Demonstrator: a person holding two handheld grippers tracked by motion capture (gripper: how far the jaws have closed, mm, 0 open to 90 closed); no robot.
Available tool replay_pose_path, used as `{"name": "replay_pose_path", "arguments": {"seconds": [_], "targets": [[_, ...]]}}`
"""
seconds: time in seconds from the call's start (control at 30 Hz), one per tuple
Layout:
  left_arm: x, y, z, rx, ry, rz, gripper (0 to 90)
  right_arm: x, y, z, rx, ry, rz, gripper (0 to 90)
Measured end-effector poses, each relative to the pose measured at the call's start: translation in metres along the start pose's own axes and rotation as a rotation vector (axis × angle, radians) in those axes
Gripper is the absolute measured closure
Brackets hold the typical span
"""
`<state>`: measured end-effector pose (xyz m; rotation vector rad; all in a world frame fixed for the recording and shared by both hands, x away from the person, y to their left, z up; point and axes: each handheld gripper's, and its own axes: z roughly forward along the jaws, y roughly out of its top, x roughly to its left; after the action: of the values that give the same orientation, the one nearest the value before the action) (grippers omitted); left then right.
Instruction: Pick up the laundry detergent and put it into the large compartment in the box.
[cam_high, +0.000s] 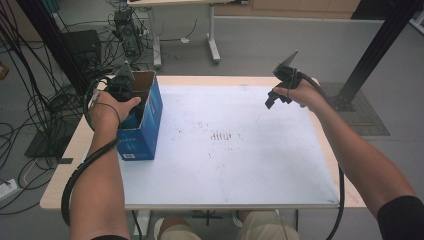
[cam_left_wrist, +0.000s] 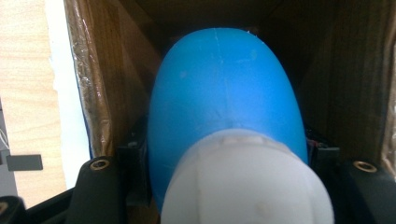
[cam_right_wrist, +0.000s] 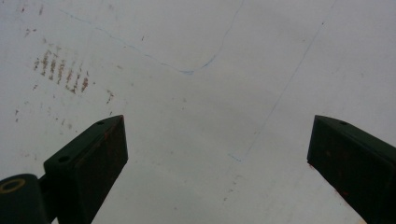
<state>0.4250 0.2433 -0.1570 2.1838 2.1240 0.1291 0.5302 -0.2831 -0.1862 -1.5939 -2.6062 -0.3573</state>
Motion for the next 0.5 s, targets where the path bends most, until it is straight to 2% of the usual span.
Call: {"name": "replay_pose_path", "arguments": {"seconds": [0.5], "targets": [[0.0011,0.0001,0.0002,0.000,-0.003,-0.002,37.0,0.0006,-0.0009,-0.0013,-0.005,0.004,-0.001,5.0]]}}
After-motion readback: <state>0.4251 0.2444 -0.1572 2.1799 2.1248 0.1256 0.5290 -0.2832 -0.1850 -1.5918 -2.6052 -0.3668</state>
